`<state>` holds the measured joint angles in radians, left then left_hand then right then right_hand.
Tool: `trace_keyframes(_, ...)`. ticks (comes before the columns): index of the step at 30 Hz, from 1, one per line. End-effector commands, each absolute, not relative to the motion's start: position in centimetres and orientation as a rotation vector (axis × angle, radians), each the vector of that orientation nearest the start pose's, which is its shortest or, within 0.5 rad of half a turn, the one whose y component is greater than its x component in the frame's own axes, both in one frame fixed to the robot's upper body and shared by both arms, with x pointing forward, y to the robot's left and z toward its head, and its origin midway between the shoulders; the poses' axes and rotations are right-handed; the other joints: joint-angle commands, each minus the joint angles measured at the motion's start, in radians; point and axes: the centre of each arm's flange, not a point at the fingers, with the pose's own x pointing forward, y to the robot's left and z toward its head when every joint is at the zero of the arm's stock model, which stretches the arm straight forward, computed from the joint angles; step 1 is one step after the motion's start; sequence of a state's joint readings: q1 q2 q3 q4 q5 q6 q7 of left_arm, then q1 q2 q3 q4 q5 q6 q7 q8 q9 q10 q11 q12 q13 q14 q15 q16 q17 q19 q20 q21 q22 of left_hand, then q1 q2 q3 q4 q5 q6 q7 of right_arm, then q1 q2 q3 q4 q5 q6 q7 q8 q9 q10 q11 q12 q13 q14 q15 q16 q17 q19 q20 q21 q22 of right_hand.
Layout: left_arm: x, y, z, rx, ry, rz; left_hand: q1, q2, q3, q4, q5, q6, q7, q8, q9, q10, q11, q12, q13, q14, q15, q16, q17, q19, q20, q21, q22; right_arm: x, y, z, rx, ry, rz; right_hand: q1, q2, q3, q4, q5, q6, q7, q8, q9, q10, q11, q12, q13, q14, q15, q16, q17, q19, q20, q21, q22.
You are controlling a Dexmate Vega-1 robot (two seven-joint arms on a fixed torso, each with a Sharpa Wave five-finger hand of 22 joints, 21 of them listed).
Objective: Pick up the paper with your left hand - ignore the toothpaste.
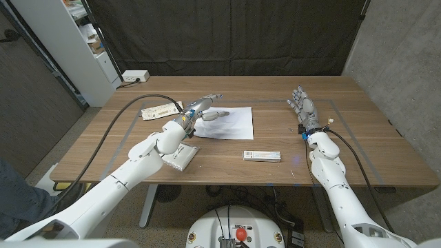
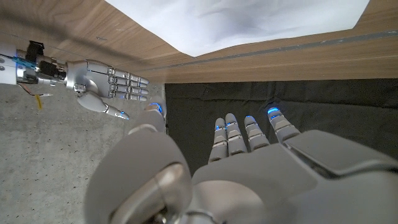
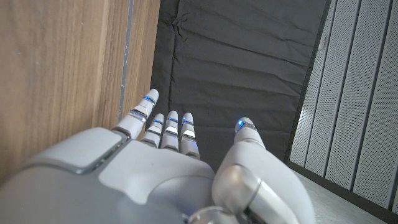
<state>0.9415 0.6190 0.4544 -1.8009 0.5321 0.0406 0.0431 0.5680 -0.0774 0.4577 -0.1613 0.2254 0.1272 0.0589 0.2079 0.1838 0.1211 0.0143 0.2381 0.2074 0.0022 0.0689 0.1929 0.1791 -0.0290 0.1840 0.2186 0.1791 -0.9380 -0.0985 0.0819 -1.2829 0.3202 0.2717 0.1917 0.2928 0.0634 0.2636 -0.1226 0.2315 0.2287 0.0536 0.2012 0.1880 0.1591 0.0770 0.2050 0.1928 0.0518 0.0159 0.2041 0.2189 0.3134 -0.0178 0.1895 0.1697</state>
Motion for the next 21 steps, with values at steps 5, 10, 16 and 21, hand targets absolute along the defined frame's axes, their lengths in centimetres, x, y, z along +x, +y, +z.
trace_keyframes(5,59.2,17.1,-1.2,1.186,-0.737,-0.068,0.009,0.000,0.000,0.002,-0.002,0.014,0.000,0.006,0.002,0.008,-0.003,0.009,0.003,0.010,-0.001,0.009,0.002,-0.003,0.001,0.002,0.003,65.1,-30.2,-5.3,0.197,-0.655,0.087,-0.004,0.000,-0.001,0.001,0.002,0.000,0.003,-0.004,0.003,0.006,-0.001,-0.005,0.003,0.006,0.004,0.004,-0.001,0.003,0.001,0.004,0.002)
trace_keyframes(10,59.7,16.9,-1.3,1.186,-0.729,-0.079,0.011,0.001,-0.001,0.004,-0.003,0.016,-0.001,0.005,0.002,0.007,-0.005,0.008,0.003,0.011,-0.001,0.008,0.002,-0.003,0.000,0.001,0.003,65.3,-30.3,-5.3,0.196,-0.655,0.086,-0.003,0.000,-0.001,0.001,0.002,0.001,0.003,-0.003,0.003,0.006,-0.001,-0.005,0.003,0.006,0.006,0.003,-0.001,0.003,0.001,0.004,0.002)
trace_keyframes(16,60.4,16.4,-1.5,1.187,-0.717,-0.097,0.012,0.001,-0.002,0.005,-0.004,0.021,-0.004,0.006,0.003,0.008,-0.008,0.008,0.003,0.012,-0.004,0.007,0.002,-0.004,-0.001,-0.001,0.003,65.4,-30.5,-5.3,0.196,-0.652,0.085,-0.004,0.000,-0.001,0.001,0.002,0.001,0.003,-0.003,0.003,0.008,0.000,-0.004,0.003,0.006,0.006,0.004,-0.001,0.003,0.002,0.004,0.002)
trace_keyframes(21,60.8,15.9,-1.7,1.191,-0.710,-0.109,0.013,0.001,-0.003,0.006,-0.004,0.024,-0.005,0.006,0.003,0.009,-0.008,0.008,0.003,0.012,-0.004,0.007,0.002,-0.004,-0.003,-0.002,0.003,65.5,-30.5,-5.4,0.198,-0.650,0.084,-0.004,0.000,-0.001,0.001,0.002,0.002,0.002,-0.003,0.003,0.007,0.000,-0.005,0.003,0.007,0.006,0.004,-0.001,0.003,0.003,0.004,0.002)
